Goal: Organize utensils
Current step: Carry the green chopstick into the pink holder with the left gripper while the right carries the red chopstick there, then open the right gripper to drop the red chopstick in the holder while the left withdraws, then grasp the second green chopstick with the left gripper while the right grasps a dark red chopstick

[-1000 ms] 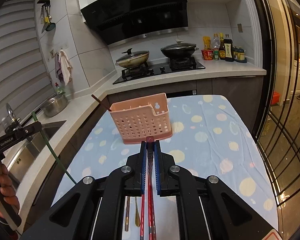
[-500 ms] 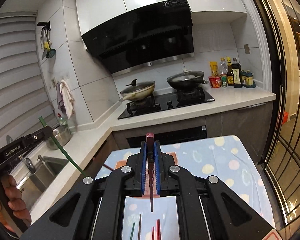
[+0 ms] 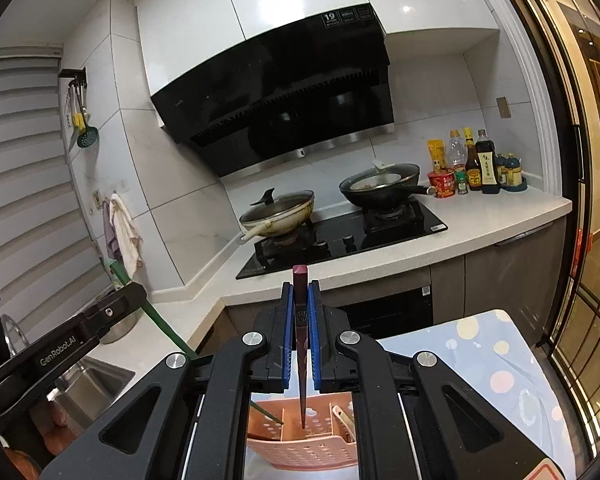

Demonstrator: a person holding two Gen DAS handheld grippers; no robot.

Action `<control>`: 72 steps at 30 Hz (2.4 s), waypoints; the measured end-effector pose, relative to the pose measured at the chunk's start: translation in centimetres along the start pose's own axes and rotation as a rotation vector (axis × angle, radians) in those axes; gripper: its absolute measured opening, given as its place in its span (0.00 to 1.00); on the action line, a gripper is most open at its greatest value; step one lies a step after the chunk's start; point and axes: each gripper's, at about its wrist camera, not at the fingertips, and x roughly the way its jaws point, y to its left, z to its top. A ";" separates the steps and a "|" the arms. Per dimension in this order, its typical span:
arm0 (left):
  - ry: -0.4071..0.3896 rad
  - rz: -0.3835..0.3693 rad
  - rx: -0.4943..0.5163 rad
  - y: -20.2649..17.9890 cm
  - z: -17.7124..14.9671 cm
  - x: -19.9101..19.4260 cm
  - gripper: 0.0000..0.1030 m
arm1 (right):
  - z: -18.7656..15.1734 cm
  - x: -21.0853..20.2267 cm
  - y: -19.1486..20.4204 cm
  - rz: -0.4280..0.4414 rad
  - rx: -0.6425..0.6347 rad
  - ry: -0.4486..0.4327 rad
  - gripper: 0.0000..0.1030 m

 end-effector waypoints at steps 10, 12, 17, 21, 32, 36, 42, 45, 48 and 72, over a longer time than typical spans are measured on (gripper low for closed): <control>0.091 0.028 -0.004 1.1 -3.1 4.2 0.07 | -3.9 4.8 -1.4 -0.033 0.000 0.134 0.07; 0.100 0.040 -0.013 1.4 -3.5 4.5 0.07 | -4.1 5.0 -1.7 -0.040 0.008 0.148 0.10; 0.095 0.078 -0.057 2.7 -3.7 3.9 0.25 | -4.4 3.7 -2.0 -0.042 0.016 0.126 0.28; 0.081 0.094 -0.062 3.2 -3.7 2.1 0.39 | -4.6 1.6 -1.8 -0.032 0.012 0.112 0.30; 0.090 0.127 -0.015 2.1 -5.9 -4.7 0.46 | -7.9 -7.0 -0.9 -0.009 -0.013 0.115 0.32; 0.120 0.112 -0.002 1.5 -7.5 -6.9 0.46 | -10.5 -10.0 -0.8 -0.008 -0.015 0.161 0.32; 0.168 0.115 0.019 0.6 -11.1 -9.9 0.46 | -14.5 -13.5 -1.0 -0.019 -0.016 0.238 0.32; 0.212 0.115 0.009 0.7 -13.4 -11.1 0.46 | -16.5 -15.0 -1.6 -0.024 0.011 0.278 0.32; 0.246 0.136 0.029 0.7 -16.3 -12.1 0.46 | -19.0 -16.2 -2.1 -0.037 0.029 0.331 0.32; 0.546 0.148 0.024 1.4 -32.4 -14.0 0.46 | -32.5 -16.9 -3.7 -0.143 -0.018 0.594 0.32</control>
